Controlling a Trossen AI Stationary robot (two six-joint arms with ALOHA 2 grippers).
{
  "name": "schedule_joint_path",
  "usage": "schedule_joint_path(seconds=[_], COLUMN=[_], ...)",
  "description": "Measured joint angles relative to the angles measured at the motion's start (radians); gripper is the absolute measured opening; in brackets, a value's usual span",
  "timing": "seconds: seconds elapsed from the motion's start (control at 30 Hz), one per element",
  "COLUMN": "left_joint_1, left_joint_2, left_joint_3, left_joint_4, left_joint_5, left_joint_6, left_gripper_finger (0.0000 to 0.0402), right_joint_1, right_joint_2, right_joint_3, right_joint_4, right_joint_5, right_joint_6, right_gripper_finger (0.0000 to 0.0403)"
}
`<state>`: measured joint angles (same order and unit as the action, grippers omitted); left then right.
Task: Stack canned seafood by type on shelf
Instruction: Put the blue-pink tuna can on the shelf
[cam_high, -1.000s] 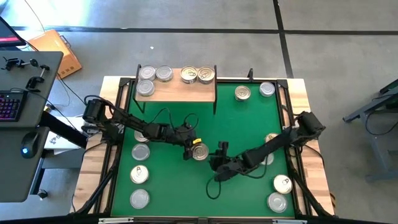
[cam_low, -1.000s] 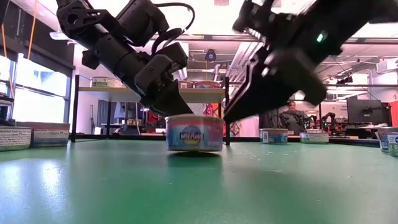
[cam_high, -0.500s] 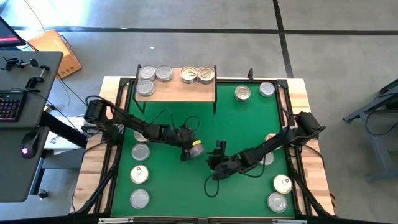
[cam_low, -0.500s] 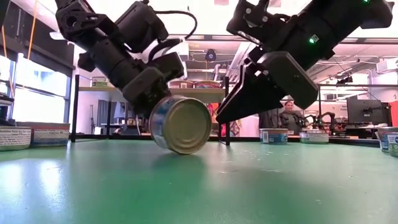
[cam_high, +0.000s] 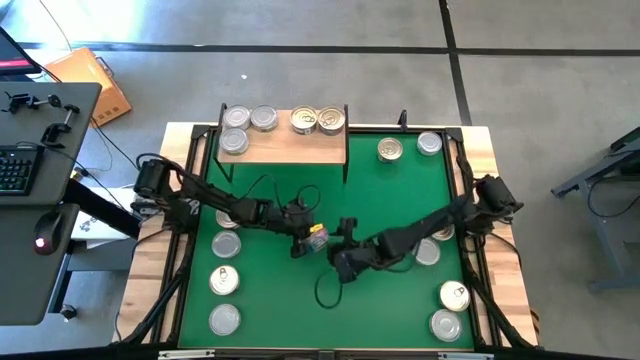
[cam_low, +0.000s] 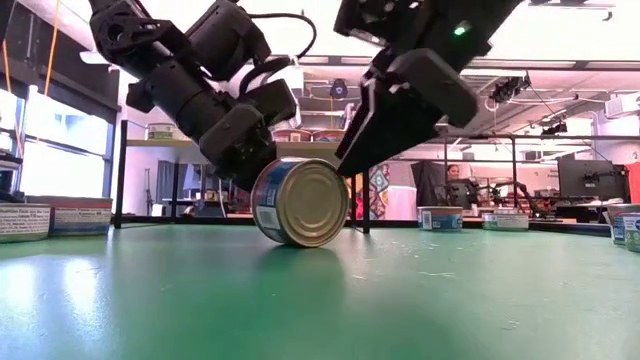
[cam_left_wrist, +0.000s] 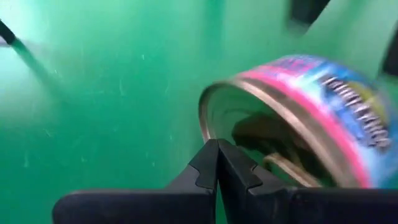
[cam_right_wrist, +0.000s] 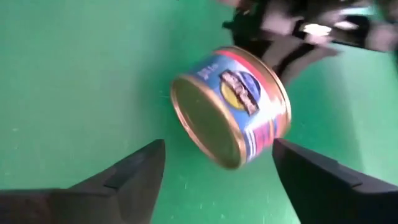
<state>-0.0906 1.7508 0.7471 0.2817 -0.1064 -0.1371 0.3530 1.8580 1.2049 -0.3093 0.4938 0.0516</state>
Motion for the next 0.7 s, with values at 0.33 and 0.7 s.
schedule_joint_path(seconds=[0.33, 0.7], left_joint_1=[-0.009, -0.103], left_joint_2=[-0.182, -0.350], left_joint_3=[0.002, 0.002], left_joint_4=[-0.246, -0.446], left_joint_5=[-0.126, -0.301], left_joint_6=[0.002, -0.059], left_gripper_finger=[0.0000, 0.0000], right_joint_1=[-0.179, -0.214], right_joint_2=[0.001, 0.039], right_joint_3=[-0.004, -0.005], right_joint_4=[0.092, 0.176], right_joint_5=[-0.285, -0.485], right_joint_6=[-0.242, -0.301], right_gripper_finger=[0.0307, 0.0281])
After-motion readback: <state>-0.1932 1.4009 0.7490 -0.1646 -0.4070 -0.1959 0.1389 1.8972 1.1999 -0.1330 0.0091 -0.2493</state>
